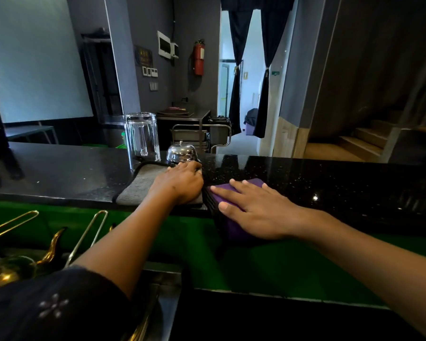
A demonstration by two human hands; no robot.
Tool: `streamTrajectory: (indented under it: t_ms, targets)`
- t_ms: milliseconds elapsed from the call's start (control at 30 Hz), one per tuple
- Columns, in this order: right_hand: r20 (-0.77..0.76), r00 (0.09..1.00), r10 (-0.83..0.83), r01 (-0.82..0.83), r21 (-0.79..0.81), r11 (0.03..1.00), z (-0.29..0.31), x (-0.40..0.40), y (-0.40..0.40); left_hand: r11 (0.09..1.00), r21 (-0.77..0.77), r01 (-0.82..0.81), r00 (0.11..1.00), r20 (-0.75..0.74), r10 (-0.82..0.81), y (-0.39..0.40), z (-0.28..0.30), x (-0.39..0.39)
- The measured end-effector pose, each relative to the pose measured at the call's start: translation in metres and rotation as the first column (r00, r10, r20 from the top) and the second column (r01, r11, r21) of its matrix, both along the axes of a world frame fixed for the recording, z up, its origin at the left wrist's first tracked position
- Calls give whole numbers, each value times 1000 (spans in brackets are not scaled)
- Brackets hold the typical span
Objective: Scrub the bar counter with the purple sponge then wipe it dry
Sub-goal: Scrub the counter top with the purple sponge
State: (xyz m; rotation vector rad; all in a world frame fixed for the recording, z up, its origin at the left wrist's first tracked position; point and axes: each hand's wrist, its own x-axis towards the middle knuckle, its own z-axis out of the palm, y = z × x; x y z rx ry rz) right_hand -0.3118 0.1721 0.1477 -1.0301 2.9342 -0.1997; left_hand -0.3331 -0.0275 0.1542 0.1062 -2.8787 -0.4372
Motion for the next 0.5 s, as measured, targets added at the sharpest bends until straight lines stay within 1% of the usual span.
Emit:
streamTrajectory:
  t_ms: [100,167,300,367,433,467,500]
  targets:
    - [45,997,-65,66,-23,998,4,-11,-7,1000,-6,-11,1000,-17,10,1,-1,-1]
    - [61,988,-144,145,-10,989,7,-28,-21,1000,-4,-15,1000,-21,15,1,-1,1]
    - [100,936,-336,337,5,941,15,-55,-50,1000,-26,3,1000,-17,-4,2,1,3]
    - [89,915,-394,395,11,919,16,-58,-60,1000,-16,-2,1000,-20,2,1,1,4]
    - [91,921,-378,379,6,925,15,-56,-61,1000,-19,14,1000,-10,-14,0,0,2]
    - [99,932,-349,350,0,937,14,-54,-57,999,-33,31,999,-7,-31,0,0,1]
    - [106,943,-316,319,-6,948,12,-52,-51,1000,-14,26,1000,-9,-26,-1,0,0]
